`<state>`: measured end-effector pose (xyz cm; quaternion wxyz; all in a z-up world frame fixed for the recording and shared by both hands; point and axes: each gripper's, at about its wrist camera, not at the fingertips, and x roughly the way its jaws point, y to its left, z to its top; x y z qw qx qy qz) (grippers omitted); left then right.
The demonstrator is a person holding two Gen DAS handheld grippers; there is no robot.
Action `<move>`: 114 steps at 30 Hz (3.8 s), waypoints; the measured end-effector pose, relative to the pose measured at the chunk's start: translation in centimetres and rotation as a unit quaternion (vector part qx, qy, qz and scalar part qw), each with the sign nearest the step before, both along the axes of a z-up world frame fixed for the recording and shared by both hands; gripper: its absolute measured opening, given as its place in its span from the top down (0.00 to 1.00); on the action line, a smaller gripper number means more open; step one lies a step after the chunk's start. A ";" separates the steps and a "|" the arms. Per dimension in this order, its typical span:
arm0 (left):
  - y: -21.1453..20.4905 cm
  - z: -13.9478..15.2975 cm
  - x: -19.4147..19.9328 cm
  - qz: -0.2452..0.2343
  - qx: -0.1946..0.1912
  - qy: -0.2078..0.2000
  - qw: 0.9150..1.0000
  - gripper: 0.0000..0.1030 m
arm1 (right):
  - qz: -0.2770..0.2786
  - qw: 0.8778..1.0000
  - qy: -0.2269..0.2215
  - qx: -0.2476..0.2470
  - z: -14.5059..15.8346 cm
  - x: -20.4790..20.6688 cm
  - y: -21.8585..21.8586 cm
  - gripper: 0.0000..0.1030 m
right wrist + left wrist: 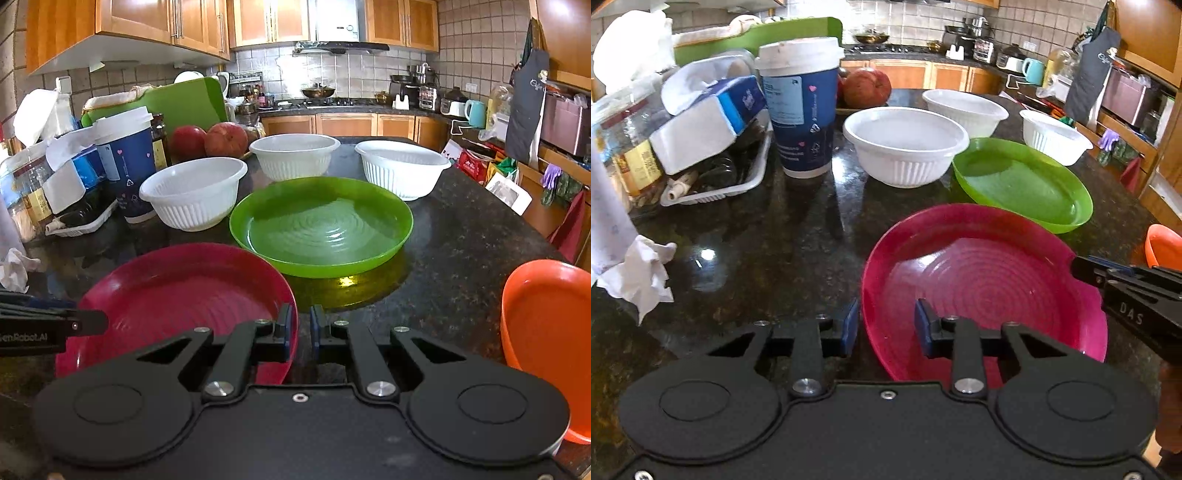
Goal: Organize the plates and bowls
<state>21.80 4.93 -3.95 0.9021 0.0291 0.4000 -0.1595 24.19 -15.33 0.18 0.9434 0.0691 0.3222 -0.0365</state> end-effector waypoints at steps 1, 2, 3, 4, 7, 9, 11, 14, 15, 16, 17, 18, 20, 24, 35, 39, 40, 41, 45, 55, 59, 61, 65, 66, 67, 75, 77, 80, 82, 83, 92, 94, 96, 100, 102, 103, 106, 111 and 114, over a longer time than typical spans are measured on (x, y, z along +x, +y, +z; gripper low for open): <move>0.0 0.0 0.0 -0.001 0.001 0.001 1.000 0.64 | -0.001 1.000 0.001 -0.001 0.0 0.0 0.1 0.88; 0.0 -0.1 0.1 0.001 0.002 0.001 1.000 0.68 | -0.002 1.000 0.002 -0.001 -0.1 0.1 0.1 0.88; 0.0 -0.2 0.2 0.001 0.004 0.001 1.000 0.69 | -0.003 1.000 0.002 -0.002 -0.2 0.1 0.2 0.88; 0.1 -0.2 0.3 0.001 0.005 0.002 1.000 0.71 | -0.004 1.000 0.003 -0.002 -0.2 0.1 0.3 0.88; 0.3 -0.3 0.4 -0.003 -0.002 0.005 1.000 0.72 | -0.005 1.000 0.008 -0.003 -0.5 0.3 0.5 0.88; 0.4 -0.3 0.4 -0.005 -0.002 0.004 1.000 0.73 | -0.005 1.000 0.009 -0.002 -0.6 0.3 0.6 0.90; 0.4 -0.3 0.3 -0.006 0.000 0.002 1.000 0.75 | -0.008 1.000 0.008 -0.007 -0.6 0.2 0.9 0.91; 0.4 -0.3 0.2 -0.005 0.003 0.003 1.000 0.80 | -0.017 1.000 0.006 -0.009 -0.5 0.1 1.0 0.91; 0.4 -0.3 0.1 -0.006 0.002 0.004 1.000 0.81 | -0.019 1.000 0.005 -0.010 -0.5 0.0 1.1 0.91; 0.5 -0.2 0.1 -0.007 0.000 0.007 1.000 0.81 | -0.021 1.000 0.003 -0.011 -0.3 -0.2 1.1 0.91; 0.7 -0.2 0.0 -0.009 -0.003 0.010 1.000 0.82 | -0.022 1.000 0.001 -0.012 -0.2 -0.3 1.2 0.91; 0.8 -0.1 0.0 -0.010 -0.006 0.012 1.000 0.82 | -0.024 1.000 -0.002 -0.014 -0.1 -0.6 1.2 0.91; 0.9 0.0 -0.2 -0.012 -0.010 0.013 1.000 0.83 | -0.027 0.999 -0.006 -0.016 0.2 -1.0 1.3 0.91; 0.8 0.5 -1.0 -0.018 -0.013 0.006 1.000 0.83 | -0.033 0.999 -0.015 -0.022 0.5 -1.8 1.4 0.91; -2.3 2.4 -3.5 -0.023 -0.007 -0.022 0.999 0.83 | -0.044 0.998 -0.047 -0.015 1.8 -4.7 -1.9 0.91; -4.7 3.2 -4.4 -0.025 -0.006 -0.029 0.999 0.83 | -0.047 0.997 -0.055 -0.016 2.4 -5.8 -4.4 0.91; -5.4 3.4 -4.6 -0.026 -0.006 -0.031 0.999 0.83 | -0.048 0.997 -0.057 -0.016 2.6 -6.2 -5.1 0.91; -6.3 3.6 -4.9 -0.027 -0.006 -0.034 0.999 0.83 | -0.051 0.997 -0.060 -0.016 2.7 -6.5 -5.9 0.91; -9.5 4.2 -5.7 -0.035 -0.006 -0.042 0.998 0.83 | -0.060 0.996 -0.068 -0.020 3.3 -7.8 -9.7 0.91; -18.2 4.5 -6.2 -0.057 -0.007 -0.053 0.997 0.83 | -0.093 0.992 -0.074 -0.035 3.1 -10.4 -18.8 0.91; -21.2 4.0 -6.1 -0.061 -0.001 -0.049 0.997 0.83 | -0.100 0.992 -0.066 -0.035 2.2 -11.1 -21.9 0.91; -22.5 3.7 -6.2 -0.059 0.005 -0.045 0.997 0.82 | -0.100 0.993 -0.061 -0.032 1.7 -11.0 -23.2 0.91; -23.9 3.0 -6.2 -0.054 0.015 -0.034 0.998 0.82 | -0.093 0.994 -0.053 -0.031 0.8 -10.7 -24.9 0.91; -24.3 2.9 -6.2 -0.052 0.018 -0.032 0.998 0.82 | -0.090 0.994 -0.050 -0.031 0.6 -10.6 -25.2 0.91; -24.6 2.7 -6.1 -0.049 0.021 -0.028 0.998 0.82 | -0.086 0.995 -0.048 -0.029 0.4 -10.6 -25.5 0.91; -26.1 1.9 -6.5 -0.027 0.038 -0.014 0.999 0.83 | -0.066 0.997 -0.035 -0.018 -0.8 -9.7 -26.5 0.91; -26.4 1.9 -6.6 -0.023 0.041 -0.015 0.999 0.83 | -0.063 0.997 -0.033 -0.016 -1.1 -9.5 -26.7 0.91; -26.7 1.8 -6.7 -0.018 0.044 -0.017 0.999 0.83 | -0.060 0.998 -0.031 -0.015 -1.3 -9.3 -26.9 0.91; -27.1 1.6 -6.7 -0.017 0.045 -0.016 0.999 0.83 | -0.059 0.998 -0.032 -0.016 -1.4 -9.3 -27.0 0.91; -27.2 1.5 -6.7 -0.016 0.045 -0.014 0.999 0.82 | -0.058 0.998 -0.033 -0.017 -1.4 -9.3 -27.0 0.91; -28.0 0.9 -6.8 -0.013 0.058 -0.019 0.998 0.81 | -0.053 0.998 -0.035 -0.025 -1.4 -9.3 -27.2 0.89; -28.0 0.8 -7.0 -0.011 0.060 -0.022 0.998 0.79 | -0.053 0.998 -0.030 -0.023 -1.5 -9.2 -27.3 0.87; -28.0 0.8 -7.1 -0.010 0.059 -0.023 0.998 0.75 | -0.053 0.998 -0.028 -0.021 -1.6 -9.1 -27.3 0.87; -27.7 1.0 -7.0 -0.010 0.051 -0.023 0.998 0.71 | -0.048 0.998 -0.030 -0.020 -1.7 -9.0 -27.2 0.83; -27.6 1.1 -7.1 -0.008 0.048 -0.024 0.999 0.71 | -0.047 0.998 -0.031 -0.018 -1.7 -8.9 -27.0 0.80; -27.6 1.1 -7.2 -0.007 0.047 -0.026 0.999 0.70 | -0.047 0.998 -0.030 -0.017 -1.8 -9.0 -27.1 0.79; -27.4 1.2 -7.2 -0.007 0.043 -0.027 0.999 0.61 | -0.049 0.998 -0.029 -0.009 -1.9 -8.9 -27.0 0.72; -26.9 1.6 -7.4 -0.006 0.035 -0.034 0.999 0.56 | -0.058 0.998 -0.029 -0.002 -1.9 -8.8 -27.1 0.57; -26.3 1.9 -7.4 -0.002 0.028 -0.035 0.999 0.50 | -0.064 0.998 -0.028 -0.001 -1.8 -8.6 -27.1 0.56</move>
